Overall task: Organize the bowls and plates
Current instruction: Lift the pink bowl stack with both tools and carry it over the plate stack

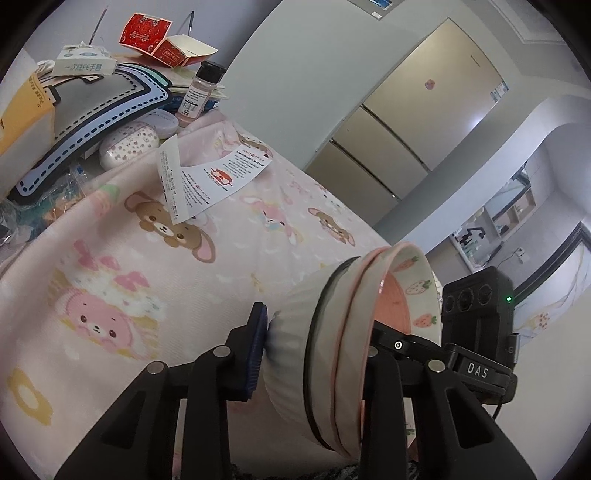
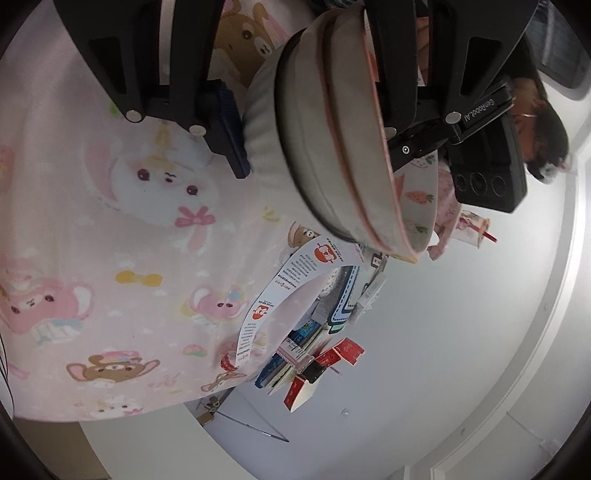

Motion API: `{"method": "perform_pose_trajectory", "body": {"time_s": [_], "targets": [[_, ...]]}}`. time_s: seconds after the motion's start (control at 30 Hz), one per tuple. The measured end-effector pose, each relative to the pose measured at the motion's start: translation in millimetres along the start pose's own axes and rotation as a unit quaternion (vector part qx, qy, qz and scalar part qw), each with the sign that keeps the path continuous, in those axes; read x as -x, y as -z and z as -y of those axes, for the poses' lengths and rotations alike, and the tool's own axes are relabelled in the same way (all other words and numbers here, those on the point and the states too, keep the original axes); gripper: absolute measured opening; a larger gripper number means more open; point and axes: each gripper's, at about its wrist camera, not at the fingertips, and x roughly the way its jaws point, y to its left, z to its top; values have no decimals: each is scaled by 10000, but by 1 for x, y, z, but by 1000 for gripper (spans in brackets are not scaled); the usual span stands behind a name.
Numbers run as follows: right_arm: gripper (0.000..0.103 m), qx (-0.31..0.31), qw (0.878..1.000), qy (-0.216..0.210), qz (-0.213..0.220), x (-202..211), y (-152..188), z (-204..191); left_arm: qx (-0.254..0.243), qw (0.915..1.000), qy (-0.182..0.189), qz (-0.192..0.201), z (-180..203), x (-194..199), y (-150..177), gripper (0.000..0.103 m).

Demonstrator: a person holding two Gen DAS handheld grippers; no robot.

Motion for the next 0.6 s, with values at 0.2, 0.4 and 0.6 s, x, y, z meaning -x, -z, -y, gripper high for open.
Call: {"method": "perform_pose_trajectory", "body": {"time_s": [0.2, 0.4, 0.6], "targets": [[45, -352, 9987, -318, 200, 13, -5, 4, -209, 9997, 20, 114, 16, 5, -4, 33], [45, -529, 9945, -557, 713, 51, -23, 2, -426, 9990, 61, 92, 57, 3, -25, 33], [45, -748, 9866, -643, 1302, 106, -40, 11, -661, 9973, 299, 149, 108, -14, -42, 33]]}}
